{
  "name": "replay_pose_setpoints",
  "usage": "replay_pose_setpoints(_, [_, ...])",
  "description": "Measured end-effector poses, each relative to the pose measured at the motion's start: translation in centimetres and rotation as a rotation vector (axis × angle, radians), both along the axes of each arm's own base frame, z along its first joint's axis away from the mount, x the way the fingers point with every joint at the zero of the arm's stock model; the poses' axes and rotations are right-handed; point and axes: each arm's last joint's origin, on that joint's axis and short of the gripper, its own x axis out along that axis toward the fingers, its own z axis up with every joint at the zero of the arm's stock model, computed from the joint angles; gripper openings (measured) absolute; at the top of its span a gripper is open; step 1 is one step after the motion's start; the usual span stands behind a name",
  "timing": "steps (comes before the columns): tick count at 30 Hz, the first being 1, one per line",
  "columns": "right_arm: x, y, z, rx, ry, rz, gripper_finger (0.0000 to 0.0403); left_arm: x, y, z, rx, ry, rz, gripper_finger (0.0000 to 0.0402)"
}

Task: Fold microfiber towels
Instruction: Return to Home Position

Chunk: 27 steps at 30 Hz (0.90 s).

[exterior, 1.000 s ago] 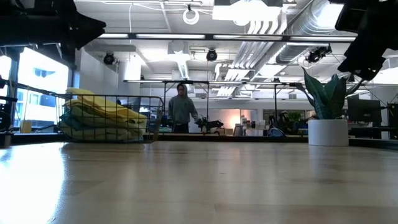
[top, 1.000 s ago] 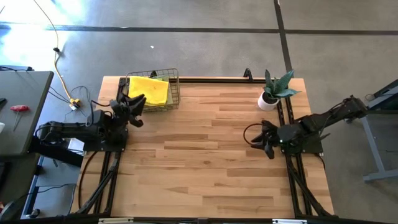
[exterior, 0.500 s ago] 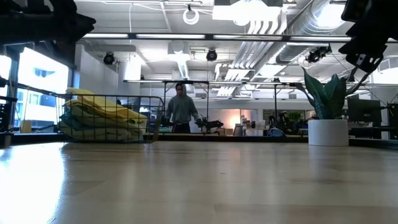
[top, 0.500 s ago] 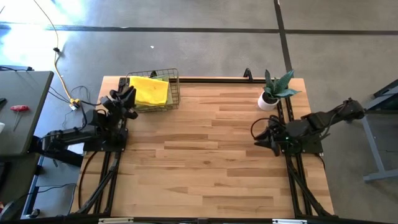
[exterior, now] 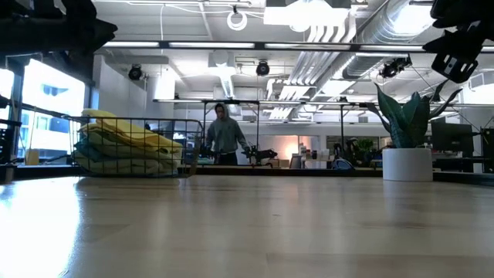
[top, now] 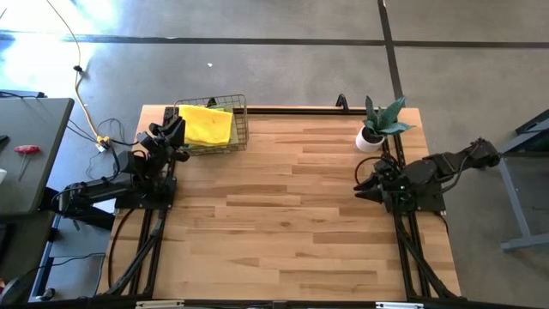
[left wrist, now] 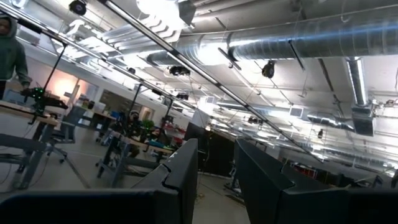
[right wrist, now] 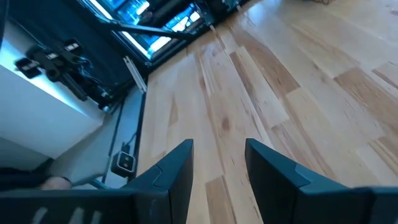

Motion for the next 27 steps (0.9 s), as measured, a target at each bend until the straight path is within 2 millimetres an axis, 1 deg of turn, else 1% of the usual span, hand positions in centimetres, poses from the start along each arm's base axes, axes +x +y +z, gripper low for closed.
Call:
replay_pose_setpoints(11, [-1.5, -0.6, 0.6, 0.045, -0.113, 0.0, 0.0138, 0.0, 0.0, 0.0, -0.001, 0.0, 0.002, 0.0095])
replay_pose_setpoints(13, [-1.7, -0.7, 0.2, 0.049, -0.122, 0.0, 0.0138, 0.0, 0.0, 0.0, -0.001, 0.0, 0.002, 0.0095])
replay_pose_setpoints(17, [-1.9, -0.8, -1.4, 0.097, -0.117, -0.015, 0.0138, 0.0, 0.0, 0.0, -0.001, -0.001, 0.002, 0.0095])
replay_pose_setpoints(19, [-1.8, -0.9, -2.0, 0.104, -0.169, -0.082, 0.0138, 0.0, 0.0, 0.0, -0.001, -0.001, 0.002, 0.0095])
replay_pose_setpoints(21, [-1.7, -1.2, -2.1, 0.019, -0.259, -0.178, 0.0138, 0.0, 0.0, 0.0, -0.001, -0.001, 0.002, 0.0095])
replay_pose_setpoints(23, [-1.6, -1.5, -2.0, -0.125, -0.353, -0.242, 0.0138, 0.0, 0.0, 0.0, -0.001, -0.001, 0.002, 0.0095])
replay_pose_setpoints(27, [-1.1, -1.4, -1.5, -0.429, -0.507, -0.265, 0.0138, 0.0, 0.0, 0.0, -0.001, -0.001, 0.002, 0.0095])
